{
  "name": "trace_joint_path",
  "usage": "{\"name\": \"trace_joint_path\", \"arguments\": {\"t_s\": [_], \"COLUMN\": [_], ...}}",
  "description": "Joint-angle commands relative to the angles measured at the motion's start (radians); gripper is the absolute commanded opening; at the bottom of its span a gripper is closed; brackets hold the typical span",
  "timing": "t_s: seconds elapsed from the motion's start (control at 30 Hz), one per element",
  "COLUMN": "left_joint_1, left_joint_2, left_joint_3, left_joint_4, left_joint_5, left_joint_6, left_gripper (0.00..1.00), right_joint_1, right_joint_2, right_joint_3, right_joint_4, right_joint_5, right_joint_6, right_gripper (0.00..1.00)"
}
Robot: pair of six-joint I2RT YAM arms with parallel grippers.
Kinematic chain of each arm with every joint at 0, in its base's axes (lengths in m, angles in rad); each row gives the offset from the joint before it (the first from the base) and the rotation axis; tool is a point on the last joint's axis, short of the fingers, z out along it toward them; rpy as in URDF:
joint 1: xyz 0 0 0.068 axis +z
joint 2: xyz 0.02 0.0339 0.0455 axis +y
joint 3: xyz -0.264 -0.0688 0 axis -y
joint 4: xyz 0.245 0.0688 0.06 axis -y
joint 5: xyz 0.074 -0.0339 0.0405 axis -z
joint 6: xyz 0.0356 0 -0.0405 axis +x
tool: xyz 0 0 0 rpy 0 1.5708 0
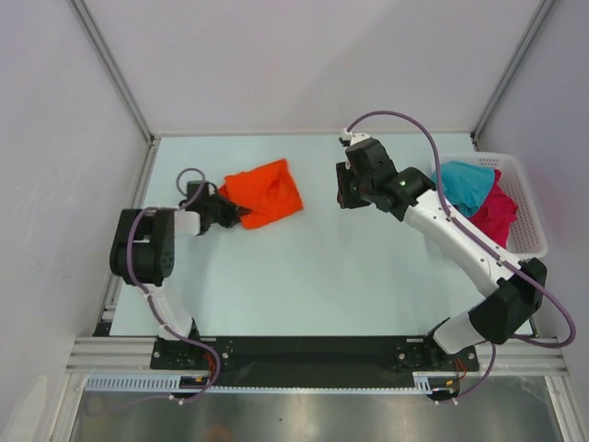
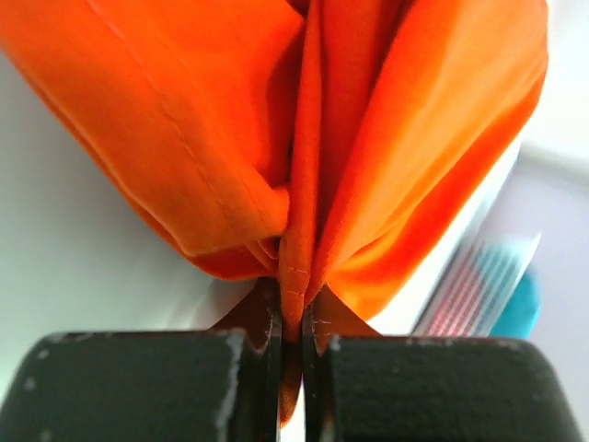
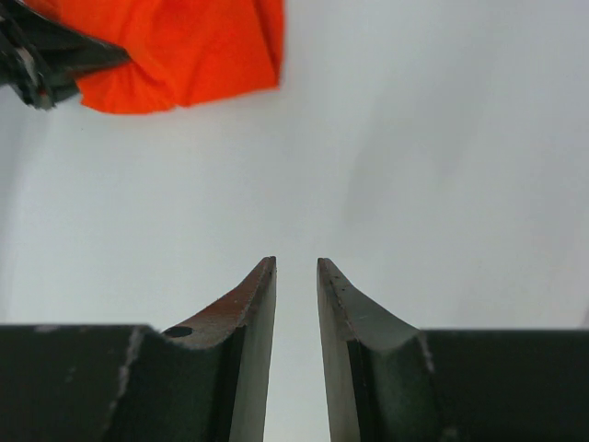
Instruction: Fold and stack the t-shirts
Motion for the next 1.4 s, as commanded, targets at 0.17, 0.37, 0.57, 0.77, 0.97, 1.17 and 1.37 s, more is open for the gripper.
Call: {"name": "trace_joint_path", "arguments": {"t_s": [0.17, 0.37, 0.57, 0.77, 0.97, 1.17, 1.37], "left_joint_1": [0.407, 0.56, 0.654, 0.758, 0.794, 0.803, 0.803], "left_joint_2": [-0.231, -0.408, -0.593, -0.633, -0.609, -0.561, -0.572], "left_joint_3": [-0.076, -0.196, -0.253, -0.242, -0.239, -0.215, -0.176], "left_joint_4": [-0.199, -0.232, -0.302, -0.351, -0.36, -0.36, -0.406], "left_joint_5": [-0.043, -0.115, -0.212, -0.177, -0.119, -0.03, 0.02], "left_joint_6": [0.123, 0.132, 0.147, 0.183, 0.233, 0.266, 0.284], "left_gripper": [0.0, 0.0, 0.0, 0.0, 0.0, 0.28, 0.77], "right_joint_1": [0.049, 0.06, 0.069, 0.083, 0.096, 0.103, 0.104], "right_joint_2": [-0.039, -0.03, -0.029, -0.027, -0.018, -0.019, -0.02], "right_joint_3": [-0.012, -0.008, -0.017, -0.017, -0.016, -0.022, -0.023], "right_joint_4": [0.009, 0.012, 0.005, 0.008, 0.02, 0.02, 0.021], "right_joint_5": [-0.007, -0.016, -0.016, -0.033, -0.048, -0.054, -0.059], "right_joint_6": [0.028, 0.03, 0.033, 0.044, 0.053, 0.059, 0.068], "right_gripper": [0.3, 0.3, 0.3, 0.29, 0.29, 0.29, 0.29]}}
